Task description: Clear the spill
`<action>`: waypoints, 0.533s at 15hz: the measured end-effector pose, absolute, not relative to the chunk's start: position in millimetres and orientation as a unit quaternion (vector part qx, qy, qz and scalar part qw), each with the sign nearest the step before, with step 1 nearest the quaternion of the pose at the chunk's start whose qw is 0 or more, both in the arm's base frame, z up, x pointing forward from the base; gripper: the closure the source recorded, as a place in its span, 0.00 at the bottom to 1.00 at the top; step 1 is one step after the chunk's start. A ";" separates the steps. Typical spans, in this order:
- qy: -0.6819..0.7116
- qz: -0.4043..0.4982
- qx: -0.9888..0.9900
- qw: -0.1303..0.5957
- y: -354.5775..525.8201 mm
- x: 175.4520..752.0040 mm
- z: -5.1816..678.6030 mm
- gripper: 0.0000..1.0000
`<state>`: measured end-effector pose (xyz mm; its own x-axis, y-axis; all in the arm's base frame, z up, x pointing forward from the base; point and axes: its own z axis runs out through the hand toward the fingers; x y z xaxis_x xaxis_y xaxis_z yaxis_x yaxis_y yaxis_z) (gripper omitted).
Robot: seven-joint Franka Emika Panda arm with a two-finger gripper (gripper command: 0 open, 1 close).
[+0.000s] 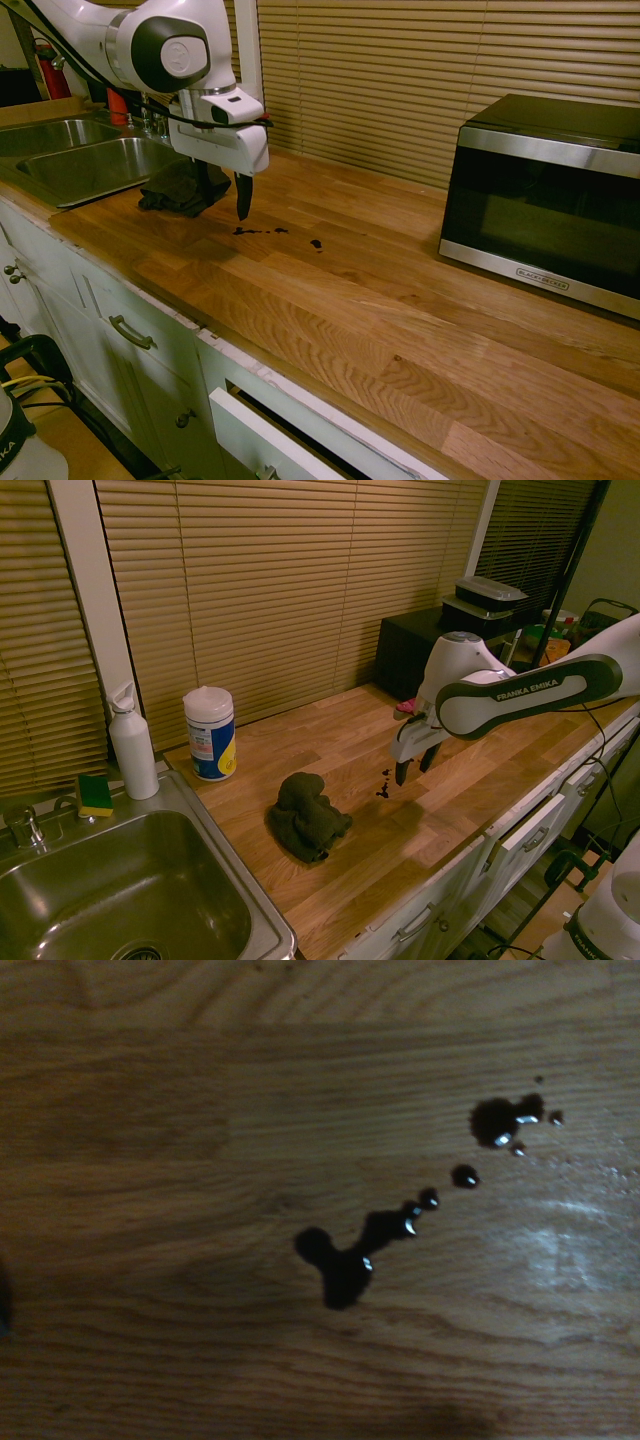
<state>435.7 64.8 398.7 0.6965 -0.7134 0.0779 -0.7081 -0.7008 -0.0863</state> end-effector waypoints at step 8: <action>0.390 -0.077 -0.915 0.066 204.0 464.6 427.3 0.00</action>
<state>464.6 204.0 427.3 0.6838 -0.7242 0.0892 -0.7037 -0.6869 -0.1816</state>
